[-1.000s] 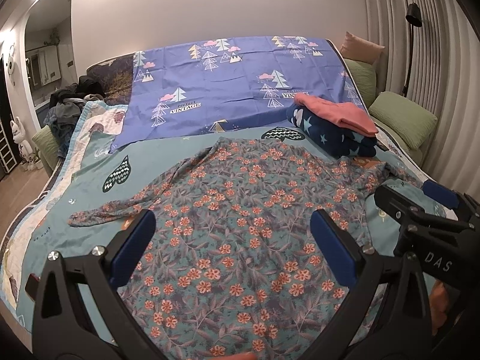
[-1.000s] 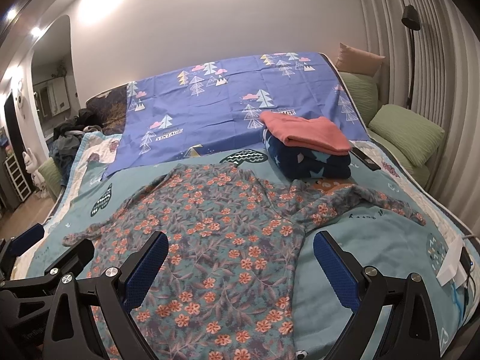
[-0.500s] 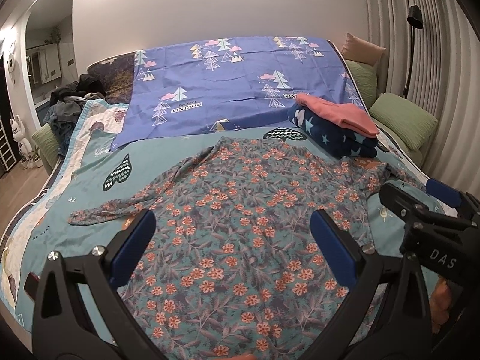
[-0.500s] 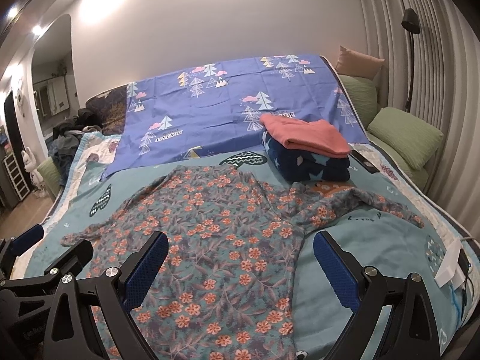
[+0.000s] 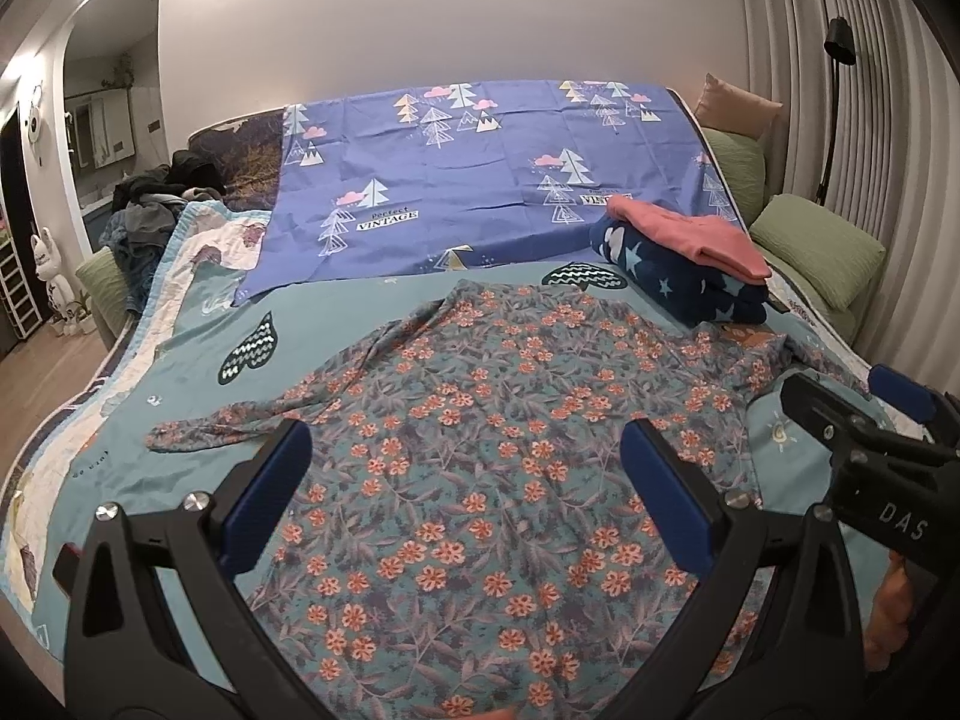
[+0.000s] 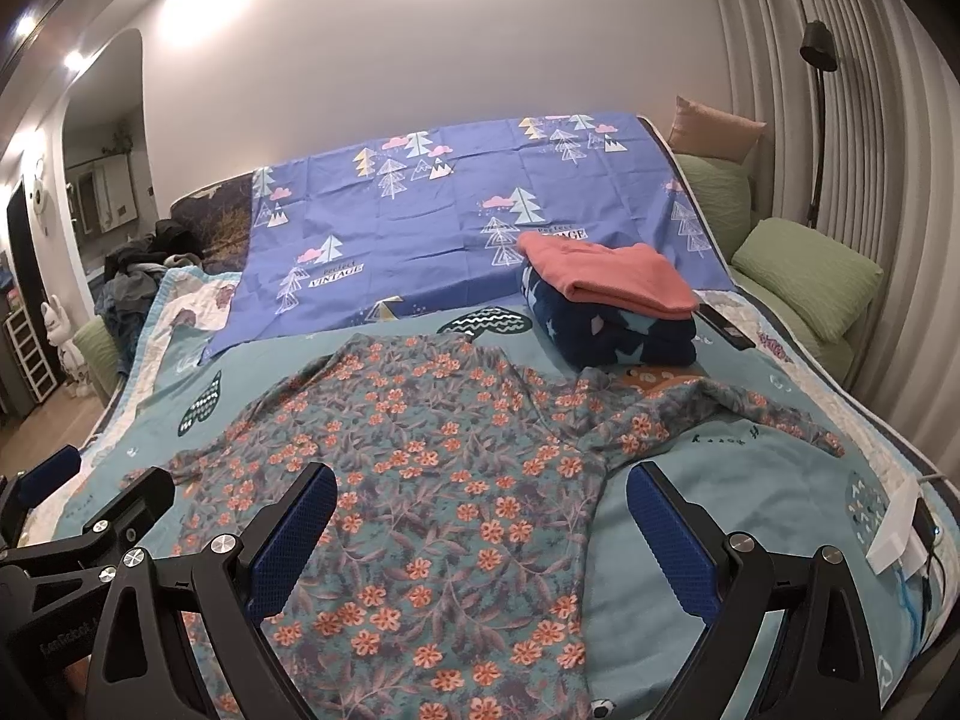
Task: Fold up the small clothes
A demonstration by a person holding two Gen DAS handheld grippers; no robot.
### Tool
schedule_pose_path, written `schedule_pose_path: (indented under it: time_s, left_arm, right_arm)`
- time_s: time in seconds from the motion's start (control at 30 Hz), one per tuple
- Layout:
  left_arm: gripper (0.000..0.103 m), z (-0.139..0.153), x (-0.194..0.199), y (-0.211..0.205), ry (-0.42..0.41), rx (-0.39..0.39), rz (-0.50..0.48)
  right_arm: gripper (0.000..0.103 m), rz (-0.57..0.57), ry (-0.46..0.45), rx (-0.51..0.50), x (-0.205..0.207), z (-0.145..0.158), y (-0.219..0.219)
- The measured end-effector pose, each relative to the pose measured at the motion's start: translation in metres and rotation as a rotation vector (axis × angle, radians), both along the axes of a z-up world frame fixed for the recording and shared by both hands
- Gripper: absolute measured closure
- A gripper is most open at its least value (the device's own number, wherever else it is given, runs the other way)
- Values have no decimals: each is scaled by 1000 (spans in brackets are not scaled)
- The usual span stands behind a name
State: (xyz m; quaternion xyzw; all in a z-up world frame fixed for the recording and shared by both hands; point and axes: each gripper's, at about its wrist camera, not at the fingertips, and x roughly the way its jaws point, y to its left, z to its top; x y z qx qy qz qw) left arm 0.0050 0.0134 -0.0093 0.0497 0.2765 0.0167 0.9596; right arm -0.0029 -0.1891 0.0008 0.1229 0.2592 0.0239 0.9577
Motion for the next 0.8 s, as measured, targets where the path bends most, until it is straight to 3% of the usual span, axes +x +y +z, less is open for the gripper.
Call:
schedule_pose_path:
  time_s: [0.13, 0.4, 0.8]
  left_arm:
    - [1, 0, 1, 1, 33, -19, 8]
    - [1, -1, 2, 8, -14, -58, -3]
    - [1, 0, 5, 10, -11, -67, -14]
  right_arm:
    - [4, -3, -2, -5, 0, 1, 1]
    - [4, -2, -2, -7, 0, 1, 1]
    - [4, -2, 0, -13, 1, 1, 3]
